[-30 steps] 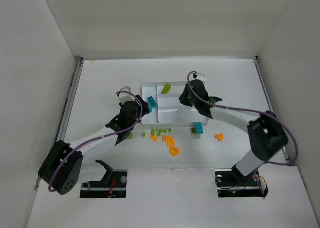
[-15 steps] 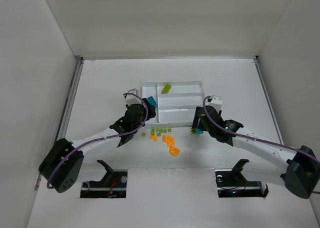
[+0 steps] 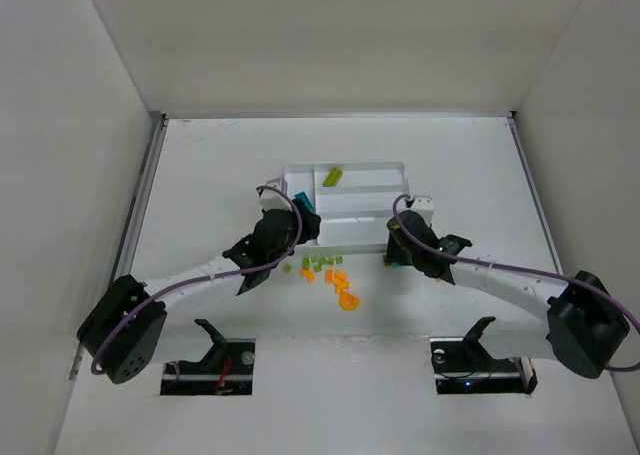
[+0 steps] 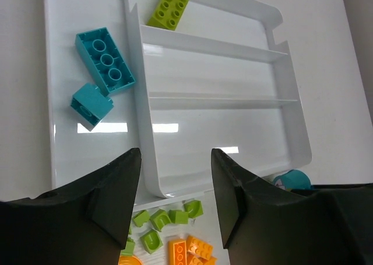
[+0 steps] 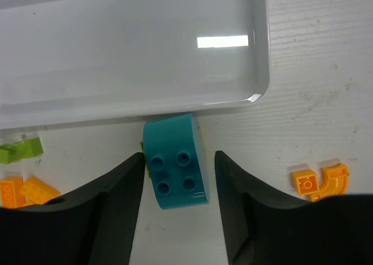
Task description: Sort the legos into containers by color
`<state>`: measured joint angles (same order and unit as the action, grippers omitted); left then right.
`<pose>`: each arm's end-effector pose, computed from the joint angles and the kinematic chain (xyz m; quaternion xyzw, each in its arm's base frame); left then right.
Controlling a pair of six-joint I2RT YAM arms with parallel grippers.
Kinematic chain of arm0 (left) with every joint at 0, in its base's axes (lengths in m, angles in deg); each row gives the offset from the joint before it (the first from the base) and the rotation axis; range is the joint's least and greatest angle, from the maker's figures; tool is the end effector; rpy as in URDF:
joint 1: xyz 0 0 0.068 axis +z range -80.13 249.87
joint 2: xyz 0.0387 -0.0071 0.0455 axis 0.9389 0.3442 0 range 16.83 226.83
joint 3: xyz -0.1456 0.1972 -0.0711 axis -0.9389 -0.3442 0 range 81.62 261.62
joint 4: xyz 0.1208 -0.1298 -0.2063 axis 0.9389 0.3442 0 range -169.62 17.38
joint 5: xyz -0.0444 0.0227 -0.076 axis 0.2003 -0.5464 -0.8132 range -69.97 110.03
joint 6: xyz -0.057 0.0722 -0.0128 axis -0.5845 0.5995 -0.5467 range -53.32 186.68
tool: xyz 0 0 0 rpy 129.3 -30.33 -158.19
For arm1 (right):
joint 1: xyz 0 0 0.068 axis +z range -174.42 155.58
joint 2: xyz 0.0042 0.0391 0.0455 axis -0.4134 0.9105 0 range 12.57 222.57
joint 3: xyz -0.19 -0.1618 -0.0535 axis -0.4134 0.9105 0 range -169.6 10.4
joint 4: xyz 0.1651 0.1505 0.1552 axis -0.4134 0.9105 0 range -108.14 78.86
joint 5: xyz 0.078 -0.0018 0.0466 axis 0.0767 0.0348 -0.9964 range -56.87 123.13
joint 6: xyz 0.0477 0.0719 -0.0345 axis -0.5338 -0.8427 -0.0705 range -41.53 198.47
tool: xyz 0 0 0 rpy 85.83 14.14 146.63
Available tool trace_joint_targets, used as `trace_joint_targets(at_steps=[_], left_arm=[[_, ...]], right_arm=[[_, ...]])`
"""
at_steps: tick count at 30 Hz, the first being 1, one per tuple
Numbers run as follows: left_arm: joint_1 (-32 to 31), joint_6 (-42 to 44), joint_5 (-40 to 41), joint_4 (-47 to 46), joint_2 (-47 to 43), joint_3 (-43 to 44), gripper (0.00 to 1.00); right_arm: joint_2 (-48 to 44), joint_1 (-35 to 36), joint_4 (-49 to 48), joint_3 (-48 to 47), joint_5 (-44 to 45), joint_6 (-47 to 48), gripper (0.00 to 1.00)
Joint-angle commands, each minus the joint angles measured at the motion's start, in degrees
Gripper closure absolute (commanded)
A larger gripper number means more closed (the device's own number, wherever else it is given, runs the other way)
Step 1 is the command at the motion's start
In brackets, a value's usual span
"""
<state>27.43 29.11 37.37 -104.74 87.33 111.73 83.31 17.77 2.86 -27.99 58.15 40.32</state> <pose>0.2532 -0.1979 0.1844 -0.0581 0.7889 -0.2938 0.5366 0.2288 0.1598 0.1389 0.0354 0.9286 0.0409 0.3672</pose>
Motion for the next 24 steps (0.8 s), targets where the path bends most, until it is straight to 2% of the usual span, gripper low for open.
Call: trace_joint_targets(at_steps=[1,5,7,16,18,24], left_arm=[[-0.6,-0.3,-2.7,-2.2,-0.5,2.9,0.52],[-1.9,-0.1,-4.7,-1.6,-0.8,4.0,0.53],[-3.0,-0.1,-5.8,-0.9,-0.4,5.0,0.53],[-10.3,-3.1,-6.9,2.2,0.0,6.9,0.54],[-11.5,-5.9,-6.9,1.6,0.0,6.5,0.52],[-11.9,-12.2,-7.0,-5.7,0.4,3.3,0.49]], right_arm=[[1.0,-0.8,-3.9,0.6,-1.4,1.1,0.49],[0.9,-1.1,-5.3,0.8,-1.3,1.0,0.73],[-0.3,-0.8,-5.3,0.8,-1.4,1.0,0.81],[-16.0,-1.0,-4.6,2.4,-4.4,-1.0,0.84],[-18.9,-2.9,-7.9,3.4,-8.4,-2.1,0.84],[-19.2,-5.6,-17.6,6.1,-17.9,-6.8,0.84]])
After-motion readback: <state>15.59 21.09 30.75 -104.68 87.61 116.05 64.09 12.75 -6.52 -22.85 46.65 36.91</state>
